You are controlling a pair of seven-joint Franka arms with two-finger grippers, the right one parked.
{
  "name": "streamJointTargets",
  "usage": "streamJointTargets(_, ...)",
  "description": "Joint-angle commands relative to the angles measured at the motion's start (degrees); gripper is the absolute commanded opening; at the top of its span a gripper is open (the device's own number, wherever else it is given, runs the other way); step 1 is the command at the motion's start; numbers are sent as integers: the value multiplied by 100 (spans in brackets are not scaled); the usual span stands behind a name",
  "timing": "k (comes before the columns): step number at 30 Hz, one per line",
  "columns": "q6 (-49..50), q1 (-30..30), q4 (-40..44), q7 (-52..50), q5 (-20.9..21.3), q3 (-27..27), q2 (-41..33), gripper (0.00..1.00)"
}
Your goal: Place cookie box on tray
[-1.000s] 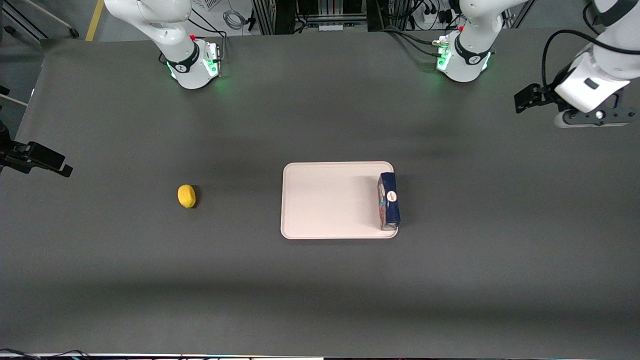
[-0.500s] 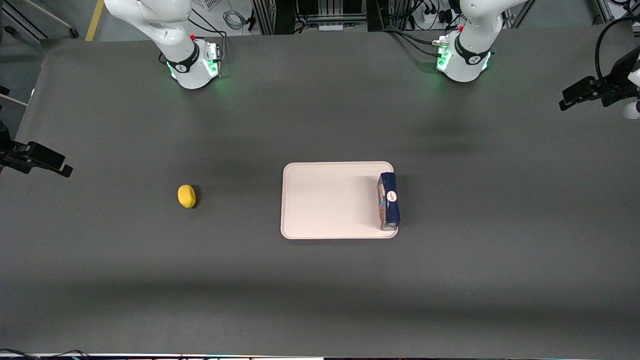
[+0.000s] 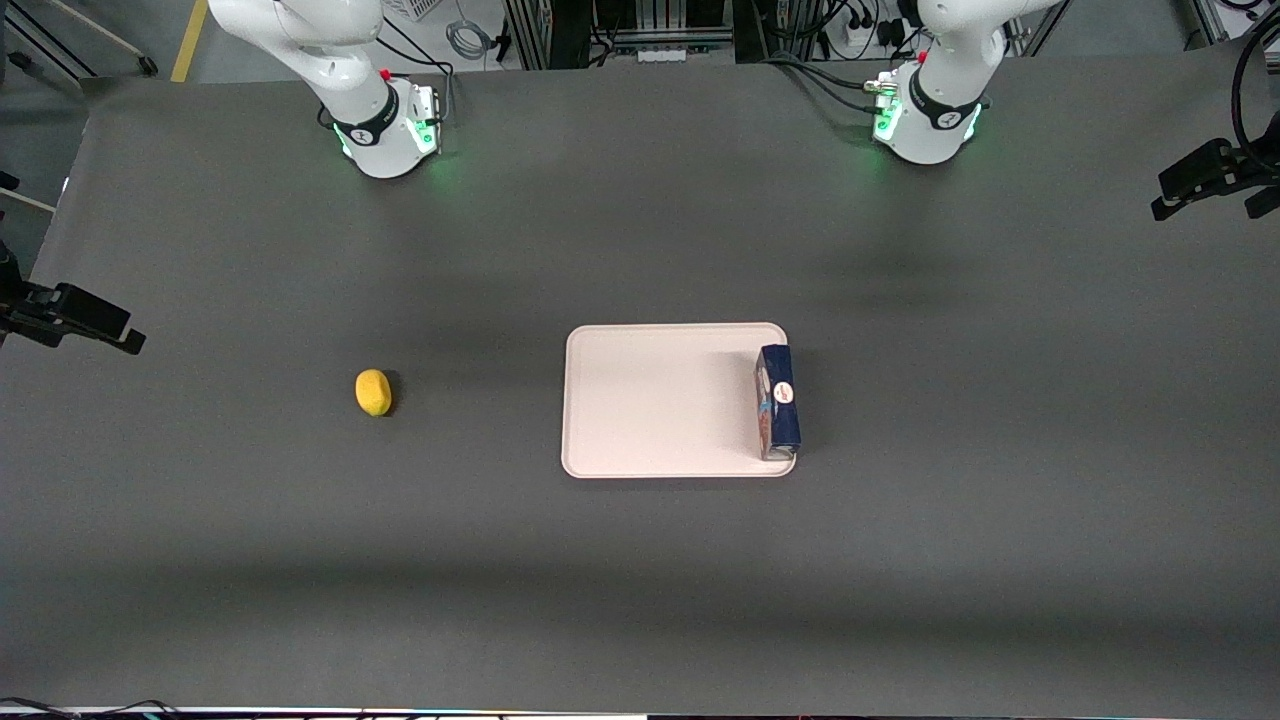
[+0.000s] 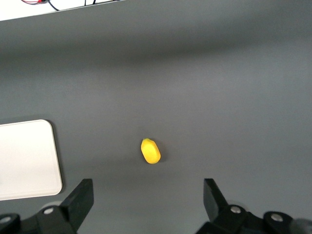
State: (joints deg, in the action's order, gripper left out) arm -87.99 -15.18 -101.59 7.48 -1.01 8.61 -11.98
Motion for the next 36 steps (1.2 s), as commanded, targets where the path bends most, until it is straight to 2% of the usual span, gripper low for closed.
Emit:
streamJointTargets(1, 194, 1227, 464, -194, 347, -930, 222, 100)
streamJointTargets(7, 449, 1992, 894, -633, 408, -1397, 441, 100)
streamJointTargets(14, 687, 2353, 1352, -677, 426, -1581, 688, 100)
streamJointTargets(36, 731, 2283, 1282, -616, 329, -1599, 741, 100)
